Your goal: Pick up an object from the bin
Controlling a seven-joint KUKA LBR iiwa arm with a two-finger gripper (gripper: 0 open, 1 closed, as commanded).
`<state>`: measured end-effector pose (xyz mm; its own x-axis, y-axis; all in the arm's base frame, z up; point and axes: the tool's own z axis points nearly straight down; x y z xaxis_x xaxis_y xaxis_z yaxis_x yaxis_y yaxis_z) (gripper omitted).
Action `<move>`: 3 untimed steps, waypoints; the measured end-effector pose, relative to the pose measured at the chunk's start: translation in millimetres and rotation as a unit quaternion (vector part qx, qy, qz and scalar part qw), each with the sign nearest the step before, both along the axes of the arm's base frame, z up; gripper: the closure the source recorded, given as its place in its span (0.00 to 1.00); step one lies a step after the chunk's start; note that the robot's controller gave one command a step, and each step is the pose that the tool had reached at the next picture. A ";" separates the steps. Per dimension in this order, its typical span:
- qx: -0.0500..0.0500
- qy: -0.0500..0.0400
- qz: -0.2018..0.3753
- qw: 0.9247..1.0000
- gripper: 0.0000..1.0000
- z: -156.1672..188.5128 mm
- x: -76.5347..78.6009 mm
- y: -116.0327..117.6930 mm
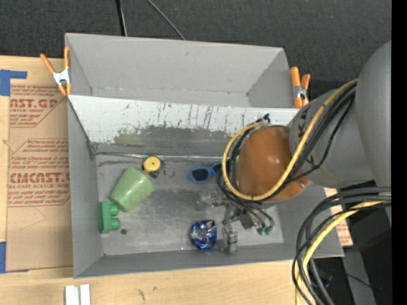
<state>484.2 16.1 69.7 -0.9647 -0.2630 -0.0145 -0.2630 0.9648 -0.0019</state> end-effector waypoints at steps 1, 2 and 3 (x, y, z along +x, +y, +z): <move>-0.002 0.001 0.139 0.990 0.00 1.5 -0.8 29.1; -0.001 0.002 0.138 0.990 1.00 2.5 -1.1 29.0; -0.002 0.002 0.144 0.990 1.00 137.5 14.8 28.6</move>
Offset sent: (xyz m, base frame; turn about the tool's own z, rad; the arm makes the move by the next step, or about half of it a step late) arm -0.0038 0.0281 0.0003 -0.2776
